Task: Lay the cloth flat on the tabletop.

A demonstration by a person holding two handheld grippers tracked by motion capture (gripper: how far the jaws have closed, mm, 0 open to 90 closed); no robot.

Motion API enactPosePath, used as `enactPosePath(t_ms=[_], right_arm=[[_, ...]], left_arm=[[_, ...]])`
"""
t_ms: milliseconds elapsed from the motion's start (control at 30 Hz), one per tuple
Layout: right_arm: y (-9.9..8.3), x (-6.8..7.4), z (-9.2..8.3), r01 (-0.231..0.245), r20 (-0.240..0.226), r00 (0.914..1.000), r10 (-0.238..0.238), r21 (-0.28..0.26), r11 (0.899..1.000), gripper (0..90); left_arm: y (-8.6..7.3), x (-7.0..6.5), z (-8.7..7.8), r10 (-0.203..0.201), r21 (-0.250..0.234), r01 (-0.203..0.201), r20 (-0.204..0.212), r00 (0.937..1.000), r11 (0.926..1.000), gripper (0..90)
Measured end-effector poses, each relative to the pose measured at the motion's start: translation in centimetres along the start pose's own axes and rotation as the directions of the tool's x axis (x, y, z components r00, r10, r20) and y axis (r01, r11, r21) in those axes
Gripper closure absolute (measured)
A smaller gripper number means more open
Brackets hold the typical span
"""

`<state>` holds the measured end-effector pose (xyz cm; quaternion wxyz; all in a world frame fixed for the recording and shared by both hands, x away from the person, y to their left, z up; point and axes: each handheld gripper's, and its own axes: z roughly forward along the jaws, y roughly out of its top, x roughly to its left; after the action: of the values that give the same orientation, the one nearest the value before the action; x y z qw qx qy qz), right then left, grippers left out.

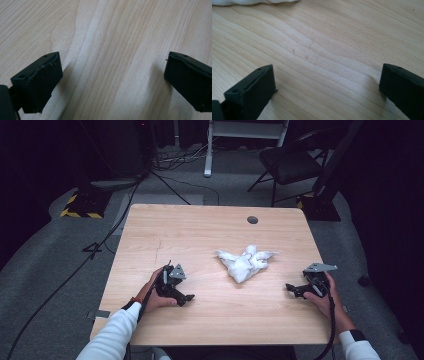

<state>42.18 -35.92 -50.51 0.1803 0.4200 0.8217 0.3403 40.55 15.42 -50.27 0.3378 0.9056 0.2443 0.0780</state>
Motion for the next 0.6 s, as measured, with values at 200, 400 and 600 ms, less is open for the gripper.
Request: enactPosePath(t_ms=[200,400,600], right_arm=[[0.0,0.0,0.0,0.0,0.0,1.0,0.0,0.0,1.0,0.4],[0.0,-0.1,-0.2,0.003,-0.008,1.0,-0.003,-0.001,1.0,5.7],[1.5,0.4,-0.5,0.026,-0.065,0.9975,-0.029,-0.046,0.999,24.1]], left_arm=[[-0.1,-0.1,0.2,-0.018,-0.016,0.018,-0.02,0.9996,0.9997,0.1],[0.1,-0.2,0.3,-0.031,-0.016,0.031,-0.033,0.999,0.9994,0.1],[0.1,-0.2,0.3,-0.032,-0.017,0.031,-0.033,0.9989,0.9994,0.2]])
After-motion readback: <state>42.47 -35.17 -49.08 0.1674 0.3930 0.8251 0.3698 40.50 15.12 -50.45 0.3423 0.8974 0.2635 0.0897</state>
